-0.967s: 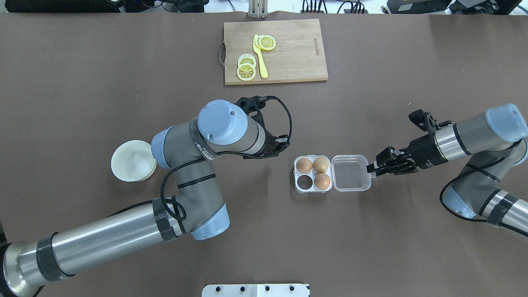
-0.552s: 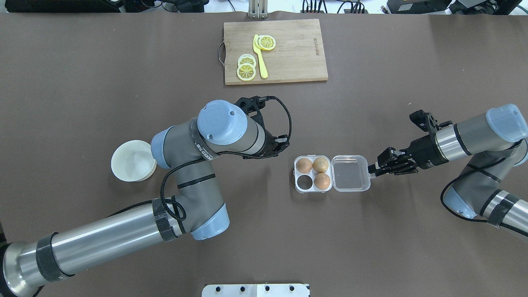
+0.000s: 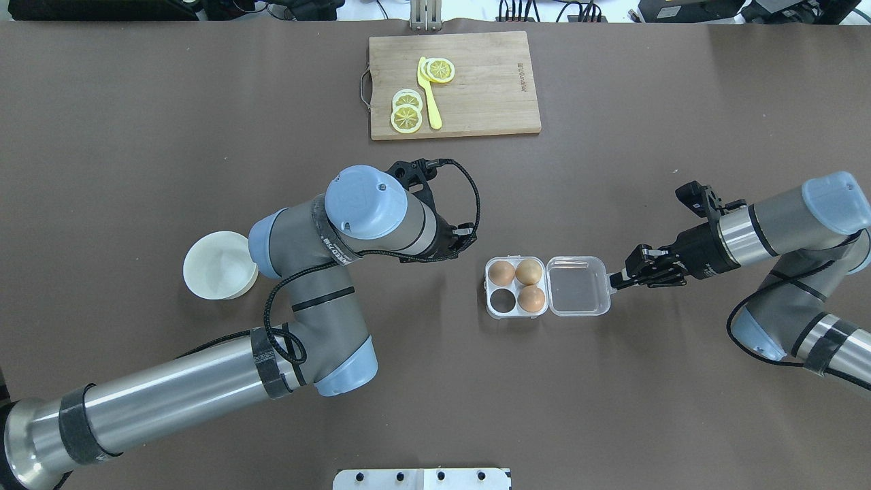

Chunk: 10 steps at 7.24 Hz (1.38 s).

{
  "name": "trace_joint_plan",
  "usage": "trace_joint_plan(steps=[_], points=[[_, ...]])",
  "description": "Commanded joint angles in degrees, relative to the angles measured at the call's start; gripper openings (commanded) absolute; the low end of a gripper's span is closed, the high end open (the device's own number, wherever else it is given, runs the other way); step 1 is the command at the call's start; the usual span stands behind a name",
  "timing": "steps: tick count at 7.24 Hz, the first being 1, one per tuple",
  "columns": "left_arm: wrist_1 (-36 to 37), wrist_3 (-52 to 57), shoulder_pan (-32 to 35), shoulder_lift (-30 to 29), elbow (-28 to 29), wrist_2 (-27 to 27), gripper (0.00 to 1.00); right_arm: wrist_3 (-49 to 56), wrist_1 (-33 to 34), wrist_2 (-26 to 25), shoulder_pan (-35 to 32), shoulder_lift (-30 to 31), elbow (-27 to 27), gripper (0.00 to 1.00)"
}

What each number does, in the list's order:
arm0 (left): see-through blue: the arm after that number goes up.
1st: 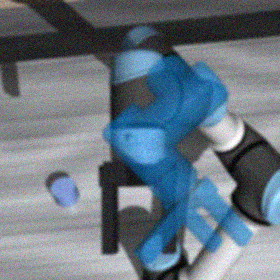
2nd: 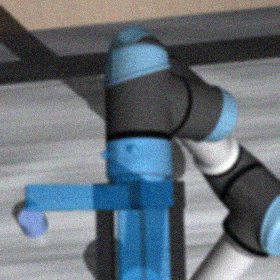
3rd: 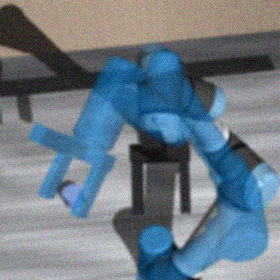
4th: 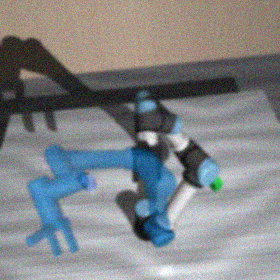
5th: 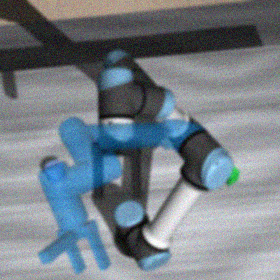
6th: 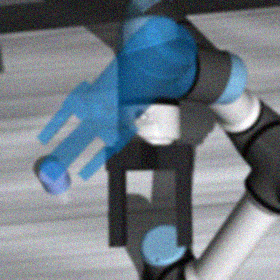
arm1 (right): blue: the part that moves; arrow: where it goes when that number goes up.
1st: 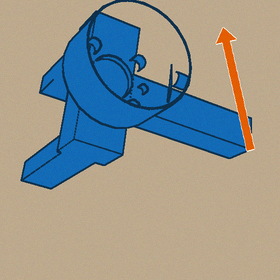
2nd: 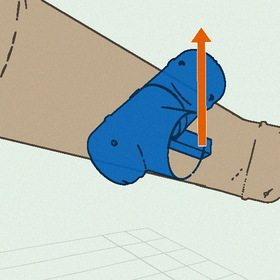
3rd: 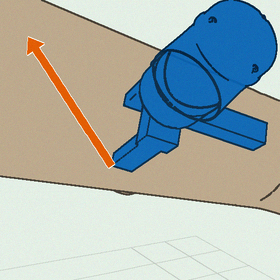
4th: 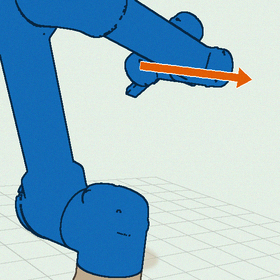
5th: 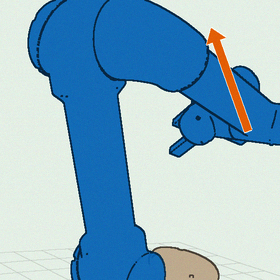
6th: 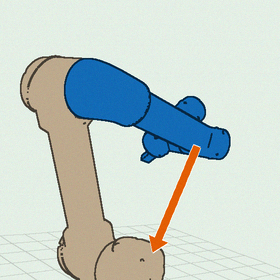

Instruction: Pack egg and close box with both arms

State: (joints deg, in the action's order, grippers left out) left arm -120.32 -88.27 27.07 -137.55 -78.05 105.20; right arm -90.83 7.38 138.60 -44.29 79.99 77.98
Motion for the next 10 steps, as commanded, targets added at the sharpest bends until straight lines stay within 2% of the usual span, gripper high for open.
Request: trace_joint_plan(steps=[1,6,8,10], points=[[0.00,-0.06,0.00,0.00,0.00,0.00,0.00,-0.22,0.00,0.00,-0.18,-0.18,0.41,0.00],[-0.44,-0.14,-0.09,0.00,0.52,0.00,0.00,-0.40,0.00,2.37,-2.55,-0.62,1.38,0.00],[-8.04,-3.29,-0.70,-0.08,3.93,-0.26,0.00,-0.40,0.09,2.72,-2.99,-0.71,1.73,0.00],[-8.79,-4.19,-1.49,-0.61,4.57,-0.35,0.00,-0.49,0.00,2.72,-3.08,-0.71,2.08,0.00]])
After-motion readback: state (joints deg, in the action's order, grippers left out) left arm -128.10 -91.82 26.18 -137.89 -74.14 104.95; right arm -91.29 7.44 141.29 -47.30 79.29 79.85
